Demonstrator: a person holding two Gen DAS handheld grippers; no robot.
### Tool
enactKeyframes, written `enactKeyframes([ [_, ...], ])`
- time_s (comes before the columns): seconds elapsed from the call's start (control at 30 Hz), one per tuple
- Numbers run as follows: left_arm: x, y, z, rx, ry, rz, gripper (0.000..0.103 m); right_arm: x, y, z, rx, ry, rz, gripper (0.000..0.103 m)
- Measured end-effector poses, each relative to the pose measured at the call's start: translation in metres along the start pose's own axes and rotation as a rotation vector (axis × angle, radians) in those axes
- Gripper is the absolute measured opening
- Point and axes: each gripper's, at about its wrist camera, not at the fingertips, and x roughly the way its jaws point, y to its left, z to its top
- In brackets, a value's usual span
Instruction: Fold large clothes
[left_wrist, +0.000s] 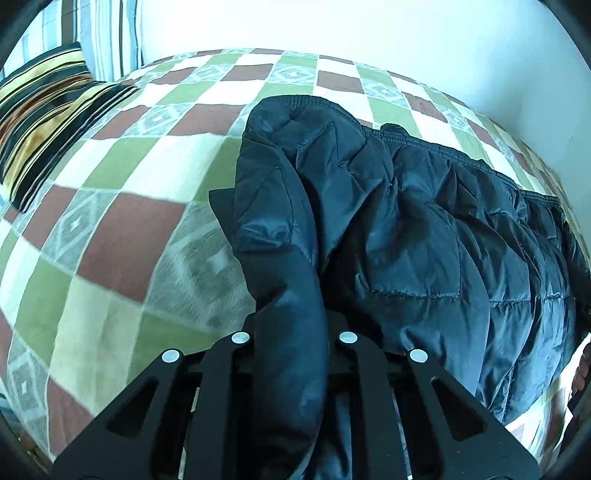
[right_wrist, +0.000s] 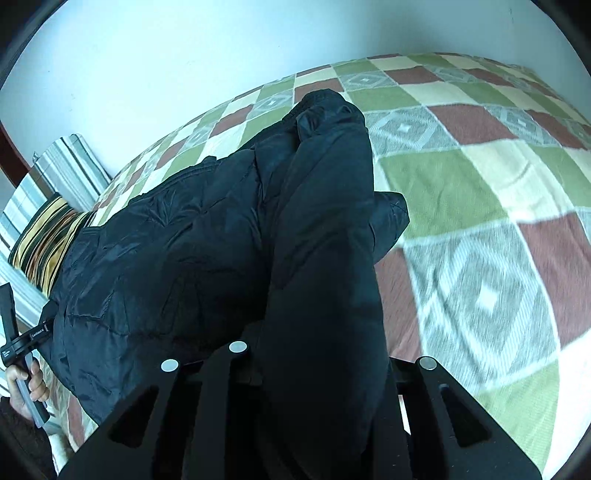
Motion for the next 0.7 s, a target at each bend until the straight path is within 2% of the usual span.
enactKeyframes([
  [0.13,-0.005,0.012,-0.013,-0.007,0.011,-0.006,0.014,-0.01,0.003,-0.022,0.0,0.004,0.006,0.02],
  [0.3,-0.003,0.017,-0.022,-0.006,0.013,-0.014,0.014,-0.012,0.0,-0.025,0.006,0.004,-0.001,0.023],
  [0.37,-0.002,0.017,-0.021,-0.016,0.014,-0.017,0.014,-0.015,0.001,-0.026,0.008,0.001,-0.015,0.03],
  [0.57,-0.002,0.02,-0.023,-0.02,0.01,-0.025,0.014,-0.028,0.003,-0.03,-0.009,-0.021,-0.088,0.043],
  [0.7,-0.002,0.02,-0.023,-0.016,0.008,-0.022,0.014,-0.039,0.004,-0.031,-0.012,-0.042,-0.125,0.045],
])
